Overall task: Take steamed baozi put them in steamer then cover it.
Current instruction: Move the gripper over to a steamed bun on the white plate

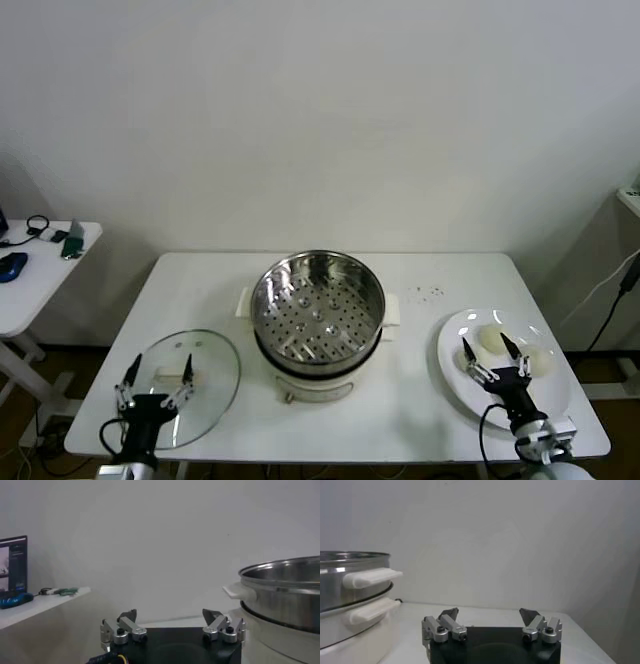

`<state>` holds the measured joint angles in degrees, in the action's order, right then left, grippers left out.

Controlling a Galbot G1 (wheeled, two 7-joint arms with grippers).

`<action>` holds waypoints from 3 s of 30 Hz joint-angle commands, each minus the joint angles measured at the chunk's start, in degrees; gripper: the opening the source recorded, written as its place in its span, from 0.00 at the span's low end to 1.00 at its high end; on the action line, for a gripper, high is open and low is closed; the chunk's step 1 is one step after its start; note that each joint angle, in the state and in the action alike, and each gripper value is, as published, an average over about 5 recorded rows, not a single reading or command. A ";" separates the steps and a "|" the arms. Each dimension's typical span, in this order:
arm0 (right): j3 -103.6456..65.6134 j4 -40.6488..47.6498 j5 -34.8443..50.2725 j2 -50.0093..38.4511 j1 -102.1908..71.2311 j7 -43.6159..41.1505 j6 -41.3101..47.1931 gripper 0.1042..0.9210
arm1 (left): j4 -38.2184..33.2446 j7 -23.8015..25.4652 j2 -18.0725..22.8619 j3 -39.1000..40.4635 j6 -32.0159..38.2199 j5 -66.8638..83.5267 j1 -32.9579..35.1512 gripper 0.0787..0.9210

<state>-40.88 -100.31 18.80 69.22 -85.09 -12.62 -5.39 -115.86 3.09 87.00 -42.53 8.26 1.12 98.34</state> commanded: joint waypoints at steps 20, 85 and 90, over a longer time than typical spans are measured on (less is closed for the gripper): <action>18.79 17.63 -19.20 -47.29 31.63 -47.65 9.75 0.88 | 0.06 -1.22 -1.03 2.37 2.29 -0.94 3.10 0.88; 84.82 49.05 -31.31 -26.67 82.78 -51.51 4.64 0.78 | 0.46 -2.53 -2.14 0.95 -2.15 0.14 -0.73 0.88; 85.08 48.59 -30.80 -27.12 83.59 -51.52 3.94 0.77 | 0.40 -2.54 -2.09 0.88 -2.01 0.19 -0.41 0.88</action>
<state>44.03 -51.99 -12.07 41.93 -1.99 -64.14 -1.02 -115.38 0.56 84.88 -41.61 6.17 1.27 97.82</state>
